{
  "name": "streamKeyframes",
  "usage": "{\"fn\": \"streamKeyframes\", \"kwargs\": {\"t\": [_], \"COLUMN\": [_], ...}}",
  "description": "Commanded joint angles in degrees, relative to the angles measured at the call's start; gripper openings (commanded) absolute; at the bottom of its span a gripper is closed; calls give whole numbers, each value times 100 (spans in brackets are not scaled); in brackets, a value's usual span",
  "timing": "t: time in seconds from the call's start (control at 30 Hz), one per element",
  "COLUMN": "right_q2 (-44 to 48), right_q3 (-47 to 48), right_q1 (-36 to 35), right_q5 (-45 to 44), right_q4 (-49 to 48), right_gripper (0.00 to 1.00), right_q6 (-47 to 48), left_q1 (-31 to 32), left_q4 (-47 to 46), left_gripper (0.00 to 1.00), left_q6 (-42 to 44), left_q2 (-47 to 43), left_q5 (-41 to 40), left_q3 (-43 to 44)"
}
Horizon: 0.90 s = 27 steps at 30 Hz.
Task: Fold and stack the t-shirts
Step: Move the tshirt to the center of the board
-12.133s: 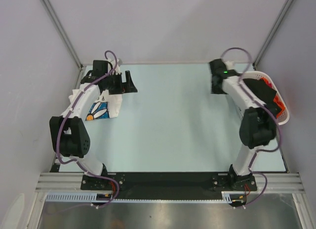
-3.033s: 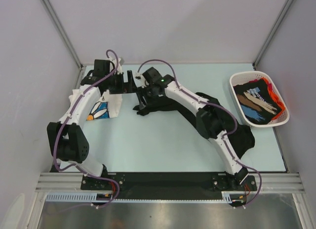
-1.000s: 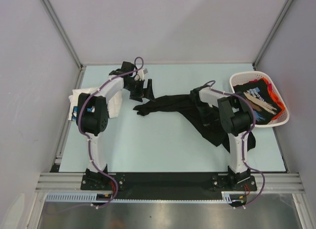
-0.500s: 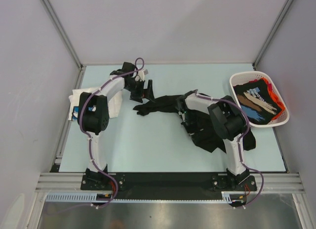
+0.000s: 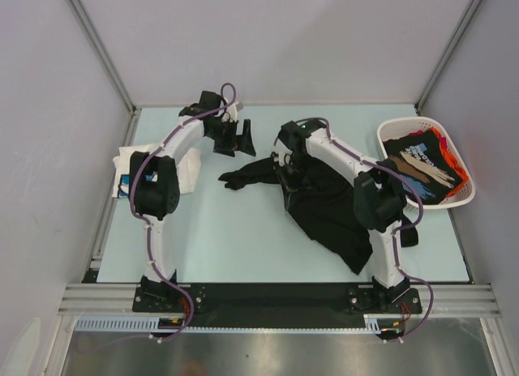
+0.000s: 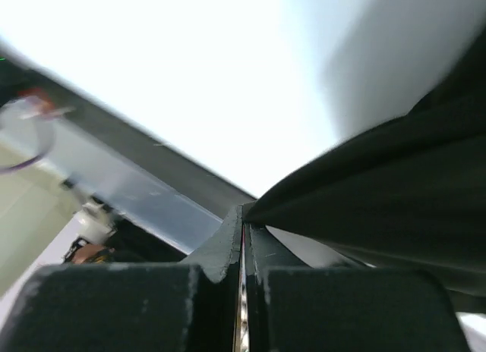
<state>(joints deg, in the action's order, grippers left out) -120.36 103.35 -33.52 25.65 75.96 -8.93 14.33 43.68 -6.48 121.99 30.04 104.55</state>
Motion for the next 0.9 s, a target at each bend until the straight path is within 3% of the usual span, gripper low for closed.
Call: {"fn": "streamKeyframes", "kwargs": {"t": [0.0, 0.33, 0.37, 0.4, 0.57, 0.63, 0.77, 0.87], "right_q2": [478, 1048, 1084, 1110, 1269, 1409, 1437, 1034], "right_q3": [651, -298, -263, -228, 308, 544, 678, 704], "right_q1": [-339, -393, -366, -323, 361, 635, 1276, 1497], "right_q5": [1459, 1724, 1481, 1287, -723, -1147, -1738, -1835], "right_q4": [-11, 32, 76, 111, 349, 87, -538, -775], "right_gripper": [0, 1, 15, 23, 34, 35, 58, 61], "right_q6": [84, 23, -21, -56, -293, -425, -478, -426], "left_q1": [-18, -18, -18, -18, 9, 35, 44, 44], "left_q4": [44, 35, 27, 0, -377, -457, -466, -457], "left_gripper": [100, 100, 100, 100, 100, 100, 100, 100], "left_q6": [-72, -213, -248, -283, -608, -705, -662, -592], "left_q2": [167, 246, 263, 307, 343, 325, 264, 150], "left_q5": [-25, -200, -244, -175, 264, 361, 441, 432], "left_q3": [276, 495, 548, 653, 804, 733, 549, 330]}}
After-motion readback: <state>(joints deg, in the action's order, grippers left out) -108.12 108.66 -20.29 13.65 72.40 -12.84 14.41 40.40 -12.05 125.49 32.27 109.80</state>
